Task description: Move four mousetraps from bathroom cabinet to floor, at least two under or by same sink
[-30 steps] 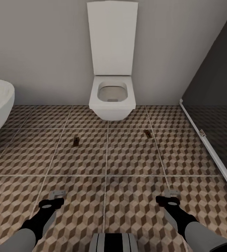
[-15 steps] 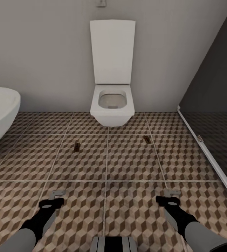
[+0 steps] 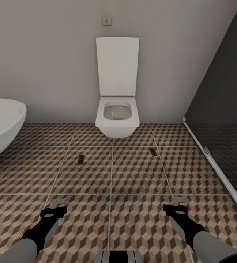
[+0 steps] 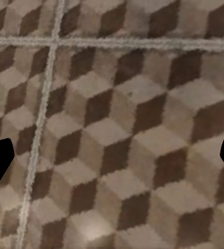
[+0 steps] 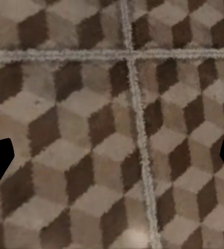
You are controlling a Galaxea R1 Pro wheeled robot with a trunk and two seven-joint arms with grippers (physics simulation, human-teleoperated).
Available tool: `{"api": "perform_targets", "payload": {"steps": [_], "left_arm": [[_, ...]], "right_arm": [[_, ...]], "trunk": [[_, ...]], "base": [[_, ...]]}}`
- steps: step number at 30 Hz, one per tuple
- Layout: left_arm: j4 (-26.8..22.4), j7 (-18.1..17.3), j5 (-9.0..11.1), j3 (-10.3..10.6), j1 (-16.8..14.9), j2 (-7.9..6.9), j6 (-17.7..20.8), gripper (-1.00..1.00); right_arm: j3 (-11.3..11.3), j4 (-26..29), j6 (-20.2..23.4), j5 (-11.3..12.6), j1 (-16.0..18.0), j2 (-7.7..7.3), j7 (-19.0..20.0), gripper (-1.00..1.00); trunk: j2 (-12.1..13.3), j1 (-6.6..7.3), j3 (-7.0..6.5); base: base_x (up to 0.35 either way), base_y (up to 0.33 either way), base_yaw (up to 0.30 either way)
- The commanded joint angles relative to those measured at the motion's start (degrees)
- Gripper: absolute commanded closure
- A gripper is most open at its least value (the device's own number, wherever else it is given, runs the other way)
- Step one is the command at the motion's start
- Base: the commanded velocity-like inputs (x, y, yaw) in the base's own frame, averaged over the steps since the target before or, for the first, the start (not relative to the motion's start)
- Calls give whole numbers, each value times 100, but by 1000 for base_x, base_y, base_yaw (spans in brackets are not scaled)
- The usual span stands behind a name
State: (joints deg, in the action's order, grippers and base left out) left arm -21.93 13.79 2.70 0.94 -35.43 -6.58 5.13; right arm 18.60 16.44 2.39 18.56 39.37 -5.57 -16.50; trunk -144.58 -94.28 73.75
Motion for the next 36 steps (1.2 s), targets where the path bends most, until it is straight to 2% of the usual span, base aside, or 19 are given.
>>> {"api": "perform_targets", "payload": {"steps": [1,36], "left_arm": [[-13,18,29,11,1,-1,33,-100],[-5,19,37,7,1,-1,41,-100]], "right_arm": [[48,15,25,40,1,-5,-43,-100],[106,24,-96,26,1,4,-82,-100]], "trunk": [[0,3,-19],[47,94,-794]], "base": [[0,0,0],[0,0,0]]}}
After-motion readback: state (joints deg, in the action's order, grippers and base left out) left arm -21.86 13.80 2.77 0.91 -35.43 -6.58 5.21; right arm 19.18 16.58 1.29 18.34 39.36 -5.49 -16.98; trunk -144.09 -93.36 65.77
